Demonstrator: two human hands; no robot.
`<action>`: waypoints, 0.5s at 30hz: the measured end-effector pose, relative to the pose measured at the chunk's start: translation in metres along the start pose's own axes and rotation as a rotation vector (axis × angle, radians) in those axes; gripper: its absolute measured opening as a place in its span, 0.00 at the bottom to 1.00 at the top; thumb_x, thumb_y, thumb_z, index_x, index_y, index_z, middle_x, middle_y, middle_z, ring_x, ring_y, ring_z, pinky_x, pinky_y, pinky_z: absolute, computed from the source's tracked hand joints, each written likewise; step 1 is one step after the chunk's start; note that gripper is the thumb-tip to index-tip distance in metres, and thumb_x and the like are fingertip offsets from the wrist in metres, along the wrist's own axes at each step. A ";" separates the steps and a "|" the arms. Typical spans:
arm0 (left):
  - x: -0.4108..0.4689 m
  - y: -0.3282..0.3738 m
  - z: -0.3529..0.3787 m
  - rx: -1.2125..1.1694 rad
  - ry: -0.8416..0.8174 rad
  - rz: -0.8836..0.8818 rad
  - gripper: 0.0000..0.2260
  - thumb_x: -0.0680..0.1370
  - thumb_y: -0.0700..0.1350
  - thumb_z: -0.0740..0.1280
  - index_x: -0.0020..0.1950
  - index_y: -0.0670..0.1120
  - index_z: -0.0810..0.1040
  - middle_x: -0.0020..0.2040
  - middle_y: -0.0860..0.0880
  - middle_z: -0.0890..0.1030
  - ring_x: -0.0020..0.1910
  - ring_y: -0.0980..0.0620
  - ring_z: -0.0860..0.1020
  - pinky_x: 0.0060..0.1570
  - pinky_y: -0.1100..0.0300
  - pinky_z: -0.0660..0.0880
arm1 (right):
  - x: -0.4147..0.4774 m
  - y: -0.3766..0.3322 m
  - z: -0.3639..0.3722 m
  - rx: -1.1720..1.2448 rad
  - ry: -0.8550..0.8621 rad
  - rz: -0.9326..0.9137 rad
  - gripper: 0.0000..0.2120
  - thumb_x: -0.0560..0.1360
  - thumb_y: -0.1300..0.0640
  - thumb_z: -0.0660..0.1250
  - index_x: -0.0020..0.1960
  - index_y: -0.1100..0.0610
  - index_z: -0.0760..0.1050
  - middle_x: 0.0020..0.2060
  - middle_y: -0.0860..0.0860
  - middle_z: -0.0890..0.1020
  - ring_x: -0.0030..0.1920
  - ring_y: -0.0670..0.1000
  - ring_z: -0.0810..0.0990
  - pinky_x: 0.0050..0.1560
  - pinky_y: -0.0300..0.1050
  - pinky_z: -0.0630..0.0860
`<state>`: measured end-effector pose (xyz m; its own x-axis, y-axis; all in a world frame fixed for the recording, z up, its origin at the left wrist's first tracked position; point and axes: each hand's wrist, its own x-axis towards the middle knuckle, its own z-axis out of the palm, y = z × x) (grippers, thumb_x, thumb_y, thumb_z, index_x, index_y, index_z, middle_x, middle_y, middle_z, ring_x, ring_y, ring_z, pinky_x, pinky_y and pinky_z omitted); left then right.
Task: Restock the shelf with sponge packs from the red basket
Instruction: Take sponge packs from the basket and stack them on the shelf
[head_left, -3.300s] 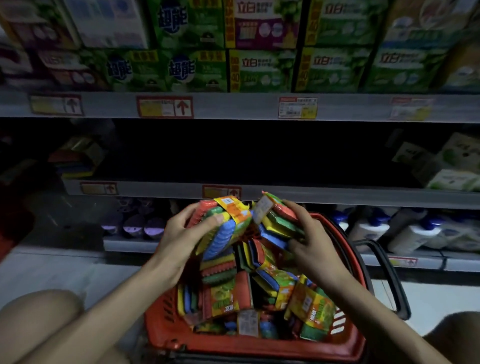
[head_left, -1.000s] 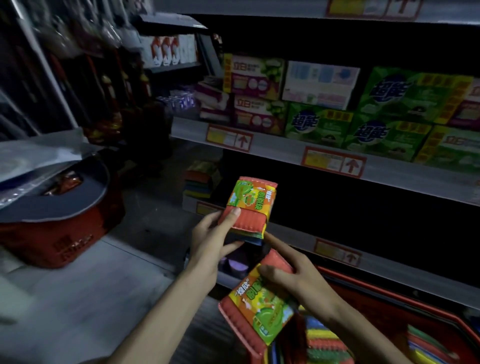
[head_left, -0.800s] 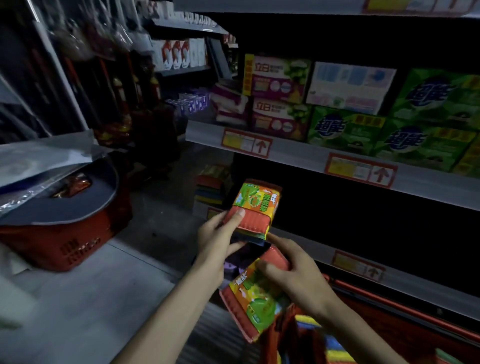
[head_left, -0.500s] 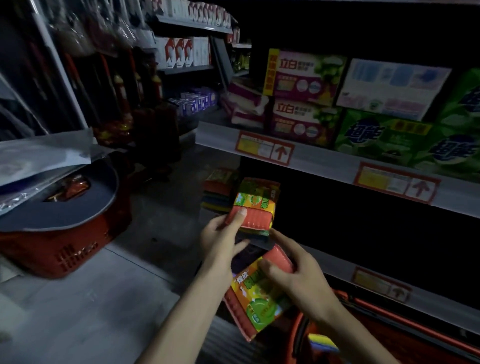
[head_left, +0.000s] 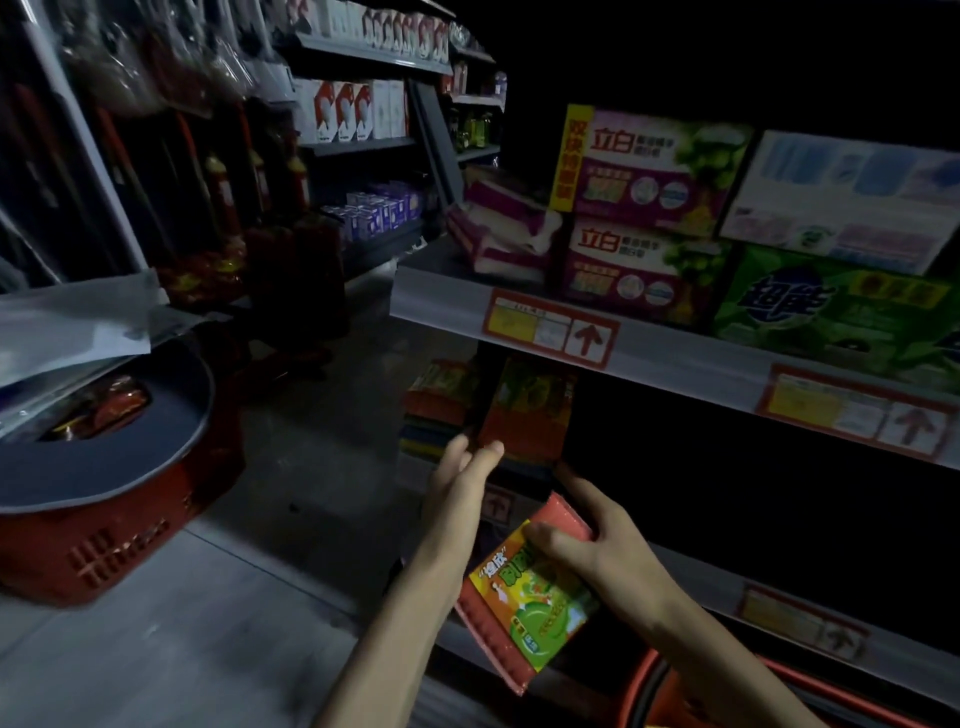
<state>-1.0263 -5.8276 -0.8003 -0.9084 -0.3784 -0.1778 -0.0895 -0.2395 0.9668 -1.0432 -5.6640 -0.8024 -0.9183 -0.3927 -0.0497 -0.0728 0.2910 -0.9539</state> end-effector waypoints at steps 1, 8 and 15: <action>0.002 -0.001 0.000 0.012 0.002 0.005 0.28 0.81 0.55 0.66 0.79 0.51 0.66 0.75 0.52 0.70 0.73 0.48 0.69 0.73 0.49 0.66 | 0.004 0.001 0.000 0.004 0.003 0.007 0.31 0.71 0.55 0.80 0.69 0.47 0.70 0.52 0.46 0.85 0.52 0.45 0.86 0.52 0.40 0.83; 0.007 -0.006 0.002 0.162 0.081 0.021 0.25 0.82 0.49 0.68 0.78 0.46 0.69 0.75 0.47 0.71 0.71 0.49 0.72 0.59 0.60 0.66 | 0.015 0.012 0.004 0.043 -0.033 0.033 0.19 0.73 0.60 0.77 0.57 0.44 0.74 0.47 0.50 0.87 0.48 0.50 0.87 0.47 0.41 0.83; 0.006 -0.008 -0.009 0.117 0.044 -0.003 0.27 0.81 0.48 0.69 0.79 0.49 0.66 0.76 0.47 0.70 0.72 0.50 0.71 0.60 0.59 0.65 | 0.019 0.012 0.010 0.052 -0.092 0.030 0.22 0.75 0.66 0.73 0.53 0.41 0.71 0.38 0.28 0.83 0.43 0.34 0.84 0.44 0.32 0.78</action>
<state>-1.0273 -5.8364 -0.8107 -0.8893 -0.4177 -0.1861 -0.1416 -0.1353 0.9806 -1.0573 -5.6765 -0.8174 -0.8802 -0.4634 -0.1027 -0.0237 0.2590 -0.9656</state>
